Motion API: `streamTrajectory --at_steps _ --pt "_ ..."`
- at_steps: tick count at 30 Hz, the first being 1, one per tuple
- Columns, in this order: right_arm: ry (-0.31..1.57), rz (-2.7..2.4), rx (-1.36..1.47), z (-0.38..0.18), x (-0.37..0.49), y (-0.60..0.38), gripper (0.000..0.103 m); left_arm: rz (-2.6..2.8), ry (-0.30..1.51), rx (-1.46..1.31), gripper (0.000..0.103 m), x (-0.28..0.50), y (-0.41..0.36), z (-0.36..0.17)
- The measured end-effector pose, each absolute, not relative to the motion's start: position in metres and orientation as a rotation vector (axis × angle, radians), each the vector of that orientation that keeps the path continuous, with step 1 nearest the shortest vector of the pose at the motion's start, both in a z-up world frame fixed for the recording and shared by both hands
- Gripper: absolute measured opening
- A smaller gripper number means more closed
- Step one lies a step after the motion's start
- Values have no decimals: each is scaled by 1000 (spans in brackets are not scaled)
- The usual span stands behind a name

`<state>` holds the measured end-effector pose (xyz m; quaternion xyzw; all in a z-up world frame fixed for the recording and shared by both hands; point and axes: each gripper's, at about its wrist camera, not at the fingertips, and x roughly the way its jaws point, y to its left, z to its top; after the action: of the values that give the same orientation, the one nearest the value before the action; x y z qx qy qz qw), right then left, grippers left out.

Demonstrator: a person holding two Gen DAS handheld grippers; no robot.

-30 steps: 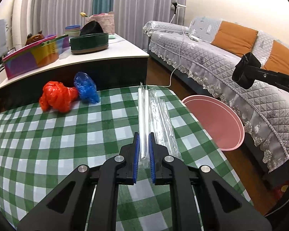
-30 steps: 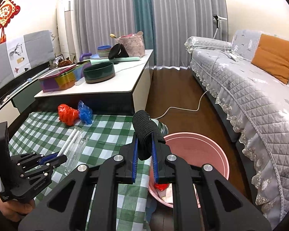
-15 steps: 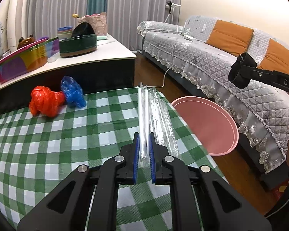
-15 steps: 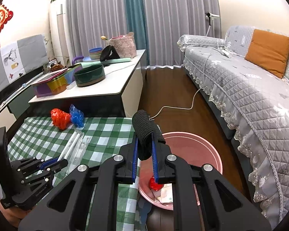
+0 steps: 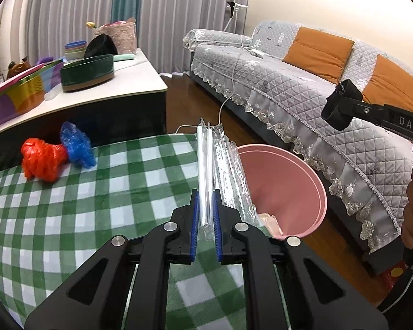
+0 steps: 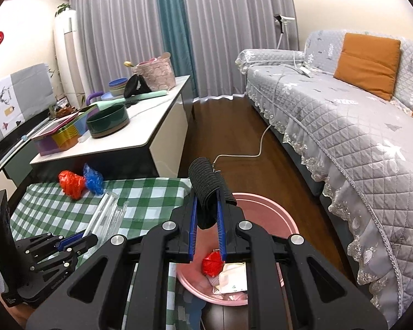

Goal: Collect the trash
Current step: 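Open right tool to drop black strap while left tool drops straw pack into bin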

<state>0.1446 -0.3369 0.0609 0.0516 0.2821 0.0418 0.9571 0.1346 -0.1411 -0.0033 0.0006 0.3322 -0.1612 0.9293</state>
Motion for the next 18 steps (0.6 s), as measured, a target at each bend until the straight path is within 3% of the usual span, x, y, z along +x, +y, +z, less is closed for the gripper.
streamTrajectory --at_steps 18 --pt "589 20 153 54 172 -374 13 -419 708 23 10 191 -223 -16"
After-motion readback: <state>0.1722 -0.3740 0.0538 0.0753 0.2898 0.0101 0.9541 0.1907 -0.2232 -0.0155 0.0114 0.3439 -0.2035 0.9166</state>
